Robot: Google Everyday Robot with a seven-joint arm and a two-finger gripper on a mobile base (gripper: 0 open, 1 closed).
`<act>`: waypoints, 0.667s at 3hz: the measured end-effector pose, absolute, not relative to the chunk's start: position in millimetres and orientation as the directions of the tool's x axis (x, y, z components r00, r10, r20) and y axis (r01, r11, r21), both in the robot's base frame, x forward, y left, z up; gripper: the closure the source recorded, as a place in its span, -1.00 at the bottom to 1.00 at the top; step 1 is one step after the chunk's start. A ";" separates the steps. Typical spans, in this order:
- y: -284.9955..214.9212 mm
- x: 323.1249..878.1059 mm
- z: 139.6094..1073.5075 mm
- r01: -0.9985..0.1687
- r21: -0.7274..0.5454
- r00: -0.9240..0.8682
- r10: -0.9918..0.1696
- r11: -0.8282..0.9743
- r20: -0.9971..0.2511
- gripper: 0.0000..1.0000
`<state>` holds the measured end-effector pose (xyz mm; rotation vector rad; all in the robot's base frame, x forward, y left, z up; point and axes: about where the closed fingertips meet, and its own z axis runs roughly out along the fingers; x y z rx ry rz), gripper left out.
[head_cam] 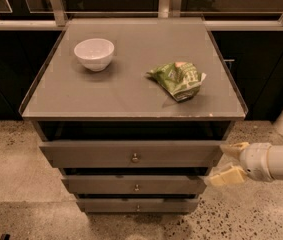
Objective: Close top drawer
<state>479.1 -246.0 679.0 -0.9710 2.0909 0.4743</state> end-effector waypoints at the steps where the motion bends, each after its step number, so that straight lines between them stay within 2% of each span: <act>1: -267.3 458.1 700.1 -0.753 -0.037 -0.415 -0.518 0.657 -0.748 -1.00; 2: -267.3 458.0 703.2 -0.752 -0.043 -0.412 -0.521 0.657 -0.748 -1.00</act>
Offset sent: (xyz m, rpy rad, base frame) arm -0.0189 -0.0191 0.0186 -0.0530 -0.0130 -0.0205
